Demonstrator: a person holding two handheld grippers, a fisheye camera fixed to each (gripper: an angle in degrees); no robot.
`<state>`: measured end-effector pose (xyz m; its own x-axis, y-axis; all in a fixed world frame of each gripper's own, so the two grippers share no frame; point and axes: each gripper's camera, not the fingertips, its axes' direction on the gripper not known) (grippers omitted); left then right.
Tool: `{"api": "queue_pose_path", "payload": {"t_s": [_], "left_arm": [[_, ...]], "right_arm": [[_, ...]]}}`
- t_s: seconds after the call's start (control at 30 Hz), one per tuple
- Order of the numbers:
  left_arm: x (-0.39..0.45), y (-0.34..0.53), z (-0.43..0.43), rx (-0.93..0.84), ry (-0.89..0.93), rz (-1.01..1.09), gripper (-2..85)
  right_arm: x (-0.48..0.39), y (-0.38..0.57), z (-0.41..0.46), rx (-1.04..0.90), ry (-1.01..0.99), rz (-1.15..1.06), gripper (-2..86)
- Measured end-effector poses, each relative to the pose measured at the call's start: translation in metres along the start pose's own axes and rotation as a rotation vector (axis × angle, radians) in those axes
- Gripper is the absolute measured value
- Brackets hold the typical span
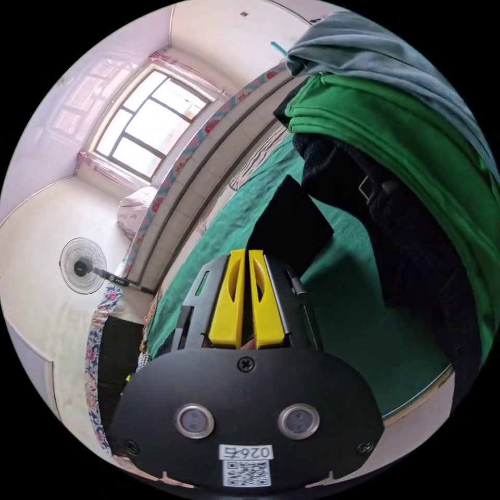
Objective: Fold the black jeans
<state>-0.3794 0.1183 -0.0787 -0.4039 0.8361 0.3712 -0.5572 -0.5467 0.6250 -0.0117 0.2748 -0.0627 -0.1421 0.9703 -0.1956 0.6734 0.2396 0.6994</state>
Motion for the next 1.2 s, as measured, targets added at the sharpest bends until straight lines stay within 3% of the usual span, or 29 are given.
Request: {"api": "queue_pose_path", "payload": {"t_s": [0.23,0.43,0.6,0.73,0.87,1.03,1.2], "left_arm": [[-0.020,-0.041,0.049,0.127,-0.152,-0.093,3.8],[0.005,-0.064,0.074,0.169,-0.075,-0.033,5.9],[0.090,-0.091,0.128,-0.083,-0.297,0.171,3.4],[0.150,-0.095,0.201,-0.283,-0.490,0.352,7.2],[0.191,-0.092,0.287,-0.563,-0.570,0.481,8.9],[0.211,-0.087,0.359,-0.632,-0.875,0.592,5.2],[0.225,-0.135,0.355,-0.526,-0.762,0.424,0.1]], "right_arm": [[-0.016,-0.023,0.094,-0.091,0.078,0.055,1.1],[-0.040,-0.013,0.143,-0.103,0.058,-0.043,4.0],[-0.054,0.007,0.160,-0.145,0.162,-0.166,3.9],[-0.058,0.022,0.173,-0.140,0.305,-0.236,4.3],[-0.060,0.039,0.201,-0.167,0.367,-0.309,4.3],[-0.077,0.053,0.262,-0.266,0.414,-0.434,3.3],[-0.111,0.059,0.300,-0.230,0.587,-0.541,0.3]]}}
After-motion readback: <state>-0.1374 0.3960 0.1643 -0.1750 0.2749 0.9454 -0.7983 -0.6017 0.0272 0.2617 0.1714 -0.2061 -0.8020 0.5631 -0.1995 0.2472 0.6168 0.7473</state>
